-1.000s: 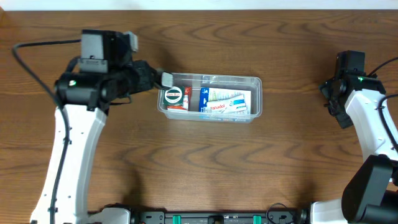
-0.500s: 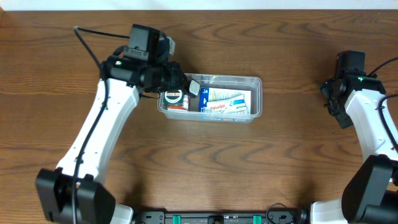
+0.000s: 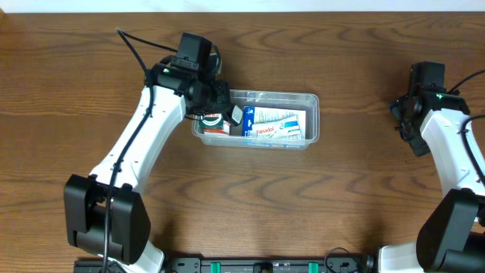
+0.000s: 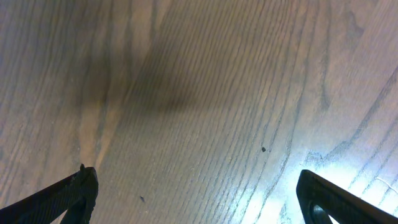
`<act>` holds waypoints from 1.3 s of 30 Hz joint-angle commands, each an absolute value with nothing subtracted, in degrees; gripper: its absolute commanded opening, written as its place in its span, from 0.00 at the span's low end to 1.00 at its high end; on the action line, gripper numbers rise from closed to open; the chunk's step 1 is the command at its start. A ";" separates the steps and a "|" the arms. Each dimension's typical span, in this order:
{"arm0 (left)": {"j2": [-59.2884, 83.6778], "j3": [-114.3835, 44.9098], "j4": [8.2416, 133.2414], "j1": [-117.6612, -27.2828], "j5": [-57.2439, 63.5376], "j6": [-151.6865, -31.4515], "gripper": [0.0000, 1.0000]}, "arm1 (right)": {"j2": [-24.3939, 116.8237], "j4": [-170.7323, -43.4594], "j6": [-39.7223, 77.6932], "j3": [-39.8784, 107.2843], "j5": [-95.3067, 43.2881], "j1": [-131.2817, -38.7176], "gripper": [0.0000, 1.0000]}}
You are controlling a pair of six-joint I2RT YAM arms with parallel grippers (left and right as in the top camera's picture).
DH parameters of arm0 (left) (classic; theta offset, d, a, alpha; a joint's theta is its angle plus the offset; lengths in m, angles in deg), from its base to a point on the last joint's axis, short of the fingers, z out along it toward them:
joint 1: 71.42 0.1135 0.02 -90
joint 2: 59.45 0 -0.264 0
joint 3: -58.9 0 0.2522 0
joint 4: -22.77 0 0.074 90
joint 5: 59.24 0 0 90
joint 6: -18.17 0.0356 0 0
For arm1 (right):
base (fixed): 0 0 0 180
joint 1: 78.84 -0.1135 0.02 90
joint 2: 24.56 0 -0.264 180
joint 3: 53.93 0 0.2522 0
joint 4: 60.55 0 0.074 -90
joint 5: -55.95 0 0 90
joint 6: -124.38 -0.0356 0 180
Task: Pack container
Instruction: 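Lift the brown bottle with left gripper and carry it over the container, then lower the bottle upright between the tin and blue box, release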
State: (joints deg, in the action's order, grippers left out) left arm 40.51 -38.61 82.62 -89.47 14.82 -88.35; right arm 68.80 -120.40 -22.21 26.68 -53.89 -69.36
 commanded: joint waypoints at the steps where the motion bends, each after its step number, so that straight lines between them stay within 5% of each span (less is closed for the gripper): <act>1: 40.01 -39.85 82.42 -91.85 19.93 -88.00 0.24 | 69.11 -120.55 -23.00 26.72 -54.35 -69.14 0.99; 15: 40.01 -39.85 81.88 -97.88 30.36 -90.20 0.24 | 69.11 -120.55 -23.00 26.72 -54.35 -69.14 0.99; 39: 41.54 -39.83 81.86 -98.54 31.36 -96.67 0.24 | 69.11 -120.55 -23.00 26.72 -54.35 -69.14 0.99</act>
